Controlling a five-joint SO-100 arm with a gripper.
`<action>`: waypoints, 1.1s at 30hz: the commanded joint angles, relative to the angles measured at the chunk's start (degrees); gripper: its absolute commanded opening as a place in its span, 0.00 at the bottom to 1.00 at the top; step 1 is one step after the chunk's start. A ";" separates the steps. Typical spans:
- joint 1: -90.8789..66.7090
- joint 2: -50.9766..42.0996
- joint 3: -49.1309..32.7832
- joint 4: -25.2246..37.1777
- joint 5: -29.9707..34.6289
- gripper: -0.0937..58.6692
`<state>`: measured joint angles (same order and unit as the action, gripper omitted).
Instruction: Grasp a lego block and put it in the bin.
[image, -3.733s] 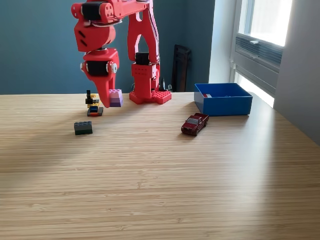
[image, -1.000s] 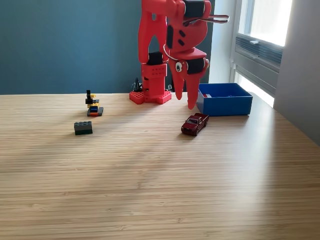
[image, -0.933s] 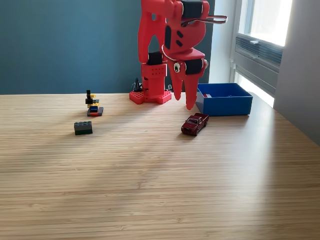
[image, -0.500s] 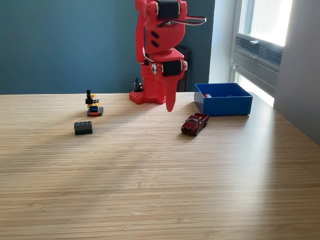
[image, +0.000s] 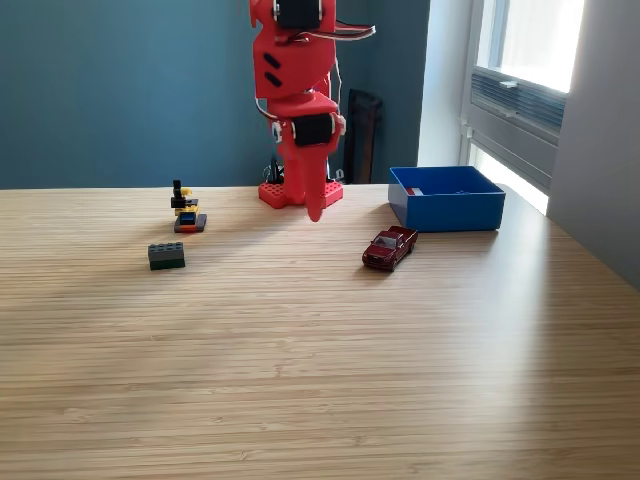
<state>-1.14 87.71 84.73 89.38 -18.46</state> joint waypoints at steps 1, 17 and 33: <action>-5.45 1.32 -1.49 0.53 -5.27 0.41; -22.85 0.88 2.29 -7.12 -14.50 0.50; -23.64 0.97 9.05 -10.81 -18.46 0.53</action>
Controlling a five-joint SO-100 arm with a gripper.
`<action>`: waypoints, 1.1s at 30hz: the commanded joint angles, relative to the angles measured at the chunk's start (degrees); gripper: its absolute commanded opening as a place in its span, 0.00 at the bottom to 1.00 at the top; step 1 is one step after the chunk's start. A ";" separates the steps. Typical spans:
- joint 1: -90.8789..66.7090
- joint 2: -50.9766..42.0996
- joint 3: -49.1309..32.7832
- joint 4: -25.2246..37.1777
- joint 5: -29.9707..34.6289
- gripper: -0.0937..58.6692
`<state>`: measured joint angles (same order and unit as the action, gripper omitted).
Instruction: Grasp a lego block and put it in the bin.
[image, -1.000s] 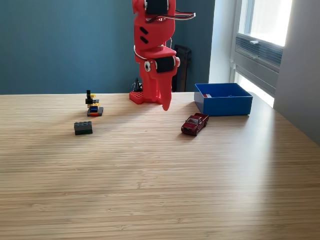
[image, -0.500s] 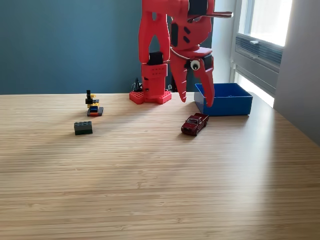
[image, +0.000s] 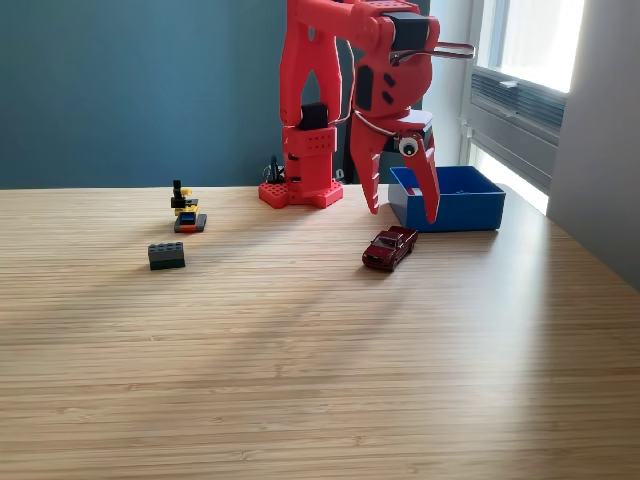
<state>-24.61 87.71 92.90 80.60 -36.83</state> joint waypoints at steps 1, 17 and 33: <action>-0.26 0.97 1.76 -2.72 -0.09 0.53; -0.97 0.97 12.66 -11.69 -0.09 0.52; -1.41 0.97 18.11 -23.91 7.38 0.38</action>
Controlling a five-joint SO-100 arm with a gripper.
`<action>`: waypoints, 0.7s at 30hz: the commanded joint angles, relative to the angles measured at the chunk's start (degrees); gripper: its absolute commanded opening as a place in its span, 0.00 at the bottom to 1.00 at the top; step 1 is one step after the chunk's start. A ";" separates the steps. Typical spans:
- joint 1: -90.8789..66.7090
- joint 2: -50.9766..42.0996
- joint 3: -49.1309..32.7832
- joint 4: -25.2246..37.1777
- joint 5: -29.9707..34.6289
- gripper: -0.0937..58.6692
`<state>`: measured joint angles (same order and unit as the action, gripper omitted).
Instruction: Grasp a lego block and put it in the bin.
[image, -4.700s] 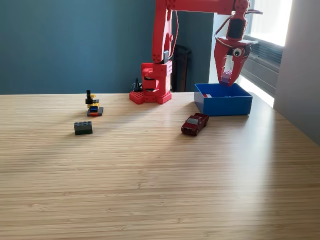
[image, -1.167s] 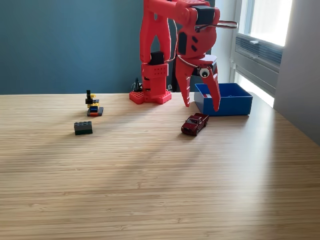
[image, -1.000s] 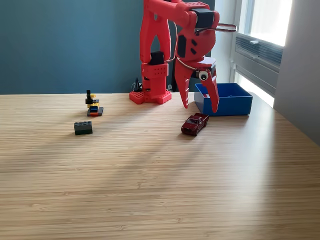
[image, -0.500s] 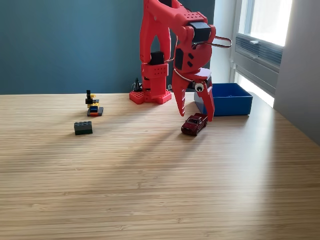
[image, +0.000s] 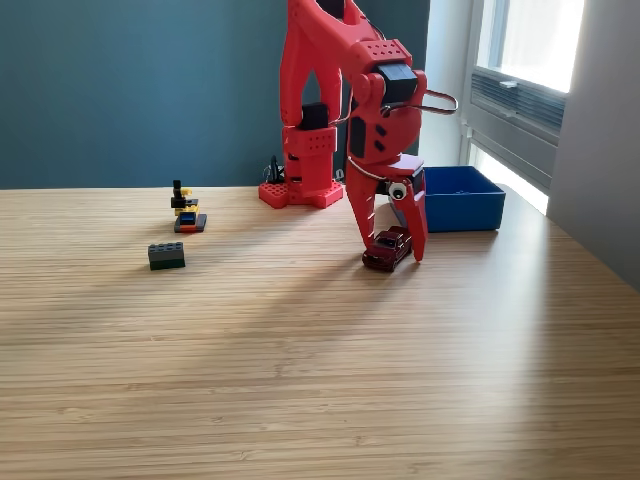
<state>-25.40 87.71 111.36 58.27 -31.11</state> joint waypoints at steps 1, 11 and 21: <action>-0.70 0.97 -0.26 -1.85 2.11 0.35; -0.88 0.97 -1.14 -2.29 6.06 0.00; -0.88 0.97 -14.59 8.00 16.26 0.00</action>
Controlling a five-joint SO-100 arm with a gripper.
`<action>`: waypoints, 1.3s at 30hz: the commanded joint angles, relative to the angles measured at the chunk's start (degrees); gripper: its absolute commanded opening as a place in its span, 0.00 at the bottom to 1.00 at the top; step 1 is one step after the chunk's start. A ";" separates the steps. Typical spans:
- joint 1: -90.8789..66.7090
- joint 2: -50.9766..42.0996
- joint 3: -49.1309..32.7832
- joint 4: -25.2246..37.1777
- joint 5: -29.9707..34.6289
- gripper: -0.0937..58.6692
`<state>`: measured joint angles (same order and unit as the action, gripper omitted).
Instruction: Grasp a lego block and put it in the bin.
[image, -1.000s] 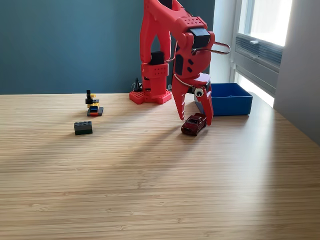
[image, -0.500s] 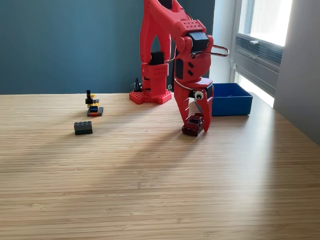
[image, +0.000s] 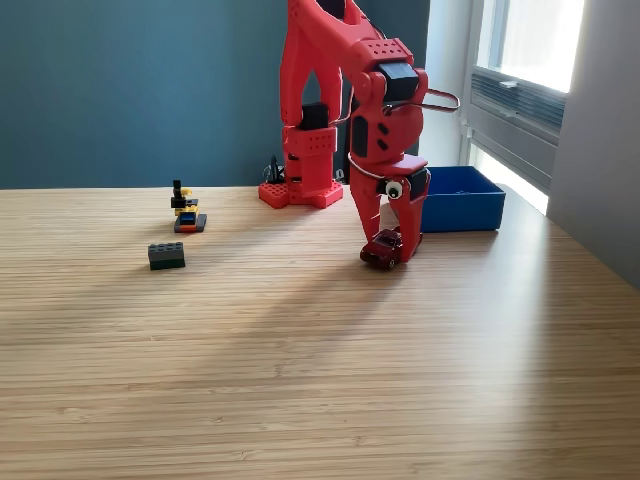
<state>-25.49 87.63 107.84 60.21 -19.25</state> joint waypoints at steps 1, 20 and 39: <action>-0.79 1.05 -13.45 8.26 5.63 0.00; -13.54 1.05 -35.51 30.32 21.18 0.00; -41.66 1.05 -26.28 30.41 29.27 0.00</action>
<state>-64.42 87.63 81.91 90.09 9.67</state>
